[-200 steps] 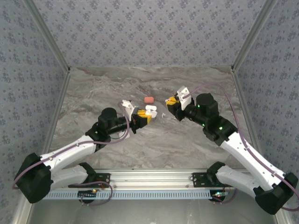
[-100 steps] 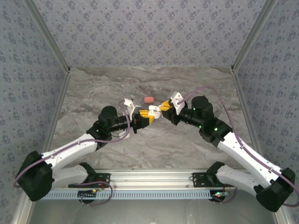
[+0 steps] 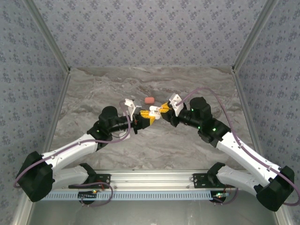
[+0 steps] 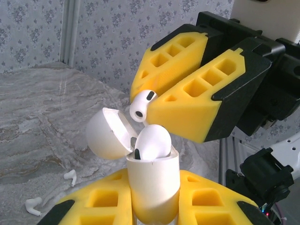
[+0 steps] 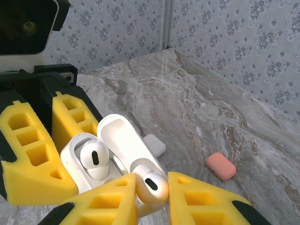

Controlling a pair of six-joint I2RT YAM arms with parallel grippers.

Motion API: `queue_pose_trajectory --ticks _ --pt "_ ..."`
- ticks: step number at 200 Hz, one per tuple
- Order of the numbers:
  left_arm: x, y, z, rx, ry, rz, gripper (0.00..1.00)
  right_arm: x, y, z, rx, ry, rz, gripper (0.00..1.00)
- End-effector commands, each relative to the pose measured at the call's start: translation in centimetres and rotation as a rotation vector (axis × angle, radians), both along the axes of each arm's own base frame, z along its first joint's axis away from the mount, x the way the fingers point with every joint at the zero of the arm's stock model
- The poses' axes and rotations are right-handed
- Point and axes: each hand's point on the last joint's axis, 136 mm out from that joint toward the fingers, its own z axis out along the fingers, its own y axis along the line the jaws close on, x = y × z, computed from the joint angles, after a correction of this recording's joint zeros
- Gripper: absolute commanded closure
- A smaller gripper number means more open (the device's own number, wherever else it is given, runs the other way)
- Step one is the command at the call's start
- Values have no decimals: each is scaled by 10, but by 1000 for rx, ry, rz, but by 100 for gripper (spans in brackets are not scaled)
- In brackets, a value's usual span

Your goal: Insert wireless bluetooth earbuds into charging case

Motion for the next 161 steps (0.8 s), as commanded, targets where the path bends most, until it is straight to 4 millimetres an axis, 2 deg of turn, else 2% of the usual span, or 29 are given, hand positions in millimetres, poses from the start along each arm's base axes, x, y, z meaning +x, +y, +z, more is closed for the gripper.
queue_pose_trajectory --ticks 1,74,93,114,161 --pt "-2 -4 34 -73 -66 -25 100 -5 5 0 7 -7 35 78" --pt "-2 -3 35 -86 -71 -18 100 -18 9 -2 21 26 102 78" --pt "-3 -3 36 -92 -74 -19 100 -21 9 -2 31 41 117 75" --pt "-3 -2 36 -93 -74 -21 100 -23 7 10 72 41 133 70" --pt "-4 -1 38 -105 -81 -21 100 -26 -4 44 163 35 148 52"
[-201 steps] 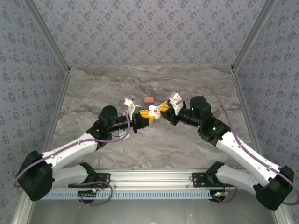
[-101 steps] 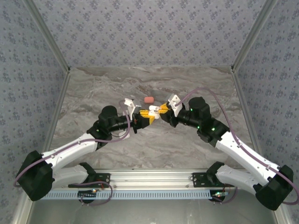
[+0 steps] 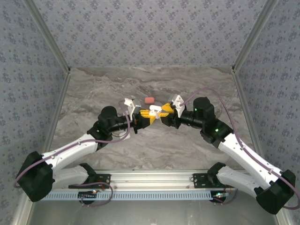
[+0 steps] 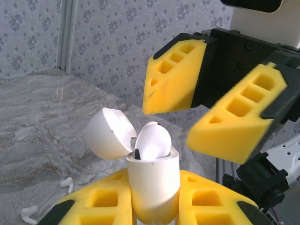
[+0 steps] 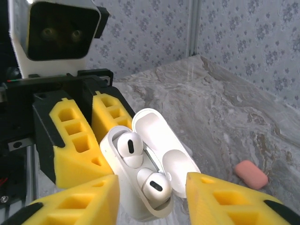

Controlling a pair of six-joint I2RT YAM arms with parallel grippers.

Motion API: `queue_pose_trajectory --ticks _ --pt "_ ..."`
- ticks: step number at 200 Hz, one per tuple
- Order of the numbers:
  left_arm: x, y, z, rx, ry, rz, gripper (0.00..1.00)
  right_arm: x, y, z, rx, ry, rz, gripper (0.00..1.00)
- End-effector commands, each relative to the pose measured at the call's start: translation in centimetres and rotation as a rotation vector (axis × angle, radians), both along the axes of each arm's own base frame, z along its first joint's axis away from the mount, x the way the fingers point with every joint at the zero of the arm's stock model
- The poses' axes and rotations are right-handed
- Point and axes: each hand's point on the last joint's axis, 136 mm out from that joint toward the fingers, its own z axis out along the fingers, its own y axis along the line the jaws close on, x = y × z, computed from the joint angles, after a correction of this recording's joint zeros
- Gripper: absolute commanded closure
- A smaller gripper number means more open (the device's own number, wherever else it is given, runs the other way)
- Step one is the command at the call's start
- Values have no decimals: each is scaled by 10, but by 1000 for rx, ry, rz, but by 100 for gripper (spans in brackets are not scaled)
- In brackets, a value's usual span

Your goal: Insert wireless bluetooth earbuds into charging case

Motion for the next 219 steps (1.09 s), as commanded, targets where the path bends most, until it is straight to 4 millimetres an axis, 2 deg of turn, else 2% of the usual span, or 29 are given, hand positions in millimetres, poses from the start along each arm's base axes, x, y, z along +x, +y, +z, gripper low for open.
queue_pose_trajectory --ticks 1,17,36,71,104,129,161,219 --pt "-3 -1 28 -72 -66 -10 100 -8 -4 33 82 -14 37 51" --pt "-3 -1 28 -74 -65 -10 100 -2 -12 41 117 4 0 46" --pt "-3 0 28 -76 -68 -10 100 5 -21 49 183 61 -19 31" --pt "-3 -1 29 -77 -71 -13 100 12 -16 31 203 209 5 0" --pt "-3 -1 28 -76 -69 -14 100 16 1 10 202 346 68 0" --pt "-3 -1 27 -72 -67 -14 100 13 16 7 191 389 127 0" --pt "-1 -2 26 -63 -63 -9 100 1 25 20 201 361 203 0" --pt "3 -1 21 -45 -57 13 100 -20 22 39 219 334 277 2"
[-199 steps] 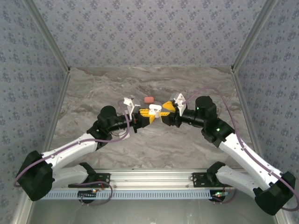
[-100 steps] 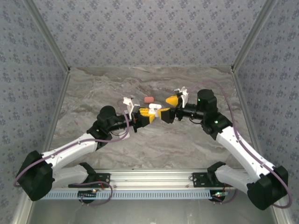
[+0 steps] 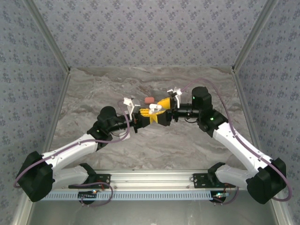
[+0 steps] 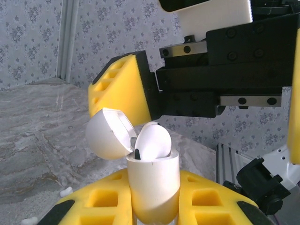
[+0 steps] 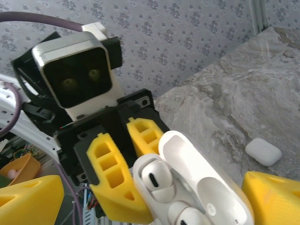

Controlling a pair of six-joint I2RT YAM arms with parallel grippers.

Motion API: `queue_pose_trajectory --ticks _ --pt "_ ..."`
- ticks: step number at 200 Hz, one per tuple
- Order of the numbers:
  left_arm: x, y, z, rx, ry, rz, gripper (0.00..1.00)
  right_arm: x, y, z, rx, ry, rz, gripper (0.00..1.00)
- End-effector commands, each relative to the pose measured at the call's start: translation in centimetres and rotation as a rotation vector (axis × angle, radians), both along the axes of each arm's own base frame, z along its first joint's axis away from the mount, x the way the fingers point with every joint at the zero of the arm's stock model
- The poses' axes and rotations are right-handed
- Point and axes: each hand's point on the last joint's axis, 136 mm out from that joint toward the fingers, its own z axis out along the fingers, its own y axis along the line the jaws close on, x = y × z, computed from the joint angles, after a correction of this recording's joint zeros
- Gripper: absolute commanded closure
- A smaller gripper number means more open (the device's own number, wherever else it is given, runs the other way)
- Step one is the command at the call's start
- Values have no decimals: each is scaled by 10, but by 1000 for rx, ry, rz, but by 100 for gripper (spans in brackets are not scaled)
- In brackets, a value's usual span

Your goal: Insert wireless bluetooth earbuds into charging case

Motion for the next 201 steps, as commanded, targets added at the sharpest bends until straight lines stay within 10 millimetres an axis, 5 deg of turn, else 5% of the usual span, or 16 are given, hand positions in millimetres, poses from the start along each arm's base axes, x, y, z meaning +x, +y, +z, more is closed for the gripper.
queue_pose_trajectory --ticks 1,104,166,201 --pt "2 -1 14 -23 -38 9 100 -17 -1 26 47 -36 63 3" --pt "6 -1 12 -4 -34 32 100 -19 -8 15 -28 -40 29 7" --pt "16 1 2 43 -2 87 100 36 -52 -2 -217 -98 -390 0" --pt "46 14 -25 136 112 206 100 63 -92 -31 -338 -17 -631 0"
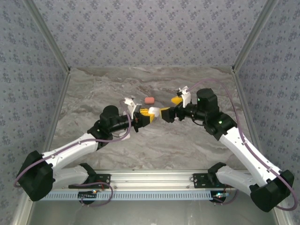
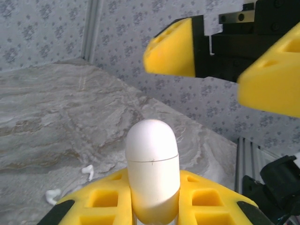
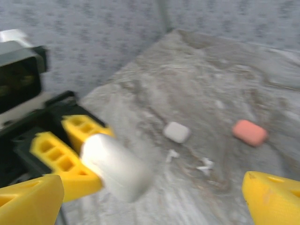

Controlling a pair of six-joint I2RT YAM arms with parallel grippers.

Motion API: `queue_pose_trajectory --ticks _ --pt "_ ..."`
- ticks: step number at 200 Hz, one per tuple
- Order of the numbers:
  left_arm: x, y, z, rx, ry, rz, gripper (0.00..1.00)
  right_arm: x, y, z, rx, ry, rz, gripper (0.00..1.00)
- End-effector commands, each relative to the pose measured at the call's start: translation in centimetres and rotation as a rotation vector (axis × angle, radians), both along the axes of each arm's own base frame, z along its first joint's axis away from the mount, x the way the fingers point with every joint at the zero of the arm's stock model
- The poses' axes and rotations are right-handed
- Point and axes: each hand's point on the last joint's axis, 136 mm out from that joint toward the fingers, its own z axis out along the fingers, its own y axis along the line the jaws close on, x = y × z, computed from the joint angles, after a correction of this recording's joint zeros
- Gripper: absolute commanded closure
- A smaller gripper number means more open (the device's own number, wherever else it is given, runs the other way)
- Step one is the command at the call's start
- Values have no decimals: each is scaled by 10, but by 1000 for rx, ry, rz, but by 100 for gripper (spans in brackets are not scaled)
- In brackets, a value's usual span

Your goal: Insert wireless bluetooth earbuds into charging case

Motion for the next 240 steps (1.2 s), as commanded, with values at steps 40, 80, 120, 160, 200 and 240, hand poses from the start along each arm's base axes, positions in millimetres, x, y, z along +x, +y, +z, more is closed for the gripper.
queue_pose_trajectory --ticks 40,80,120,160,200,240 --pt "77 39 -38 130 216 216 100 32 -60 -43 -107 132 -352 0" --pt "145 83 -81 124 420 326 100 34 -59 -63 -106 200 -358 0" --pt "190 95 -129 138 592 324 100 34 -56 -75 -93 232 -359 0" --pt "212 88 -167 122 717 314 100 32 -59 -81 -110 244 -367 0" --pt "220 85 -195 107 791 324 94 30 -60 -84 -108 242 -366 0" --pt "223 85 -215 112 829 340 82 29 -59 -85 -111 247 -357 0"
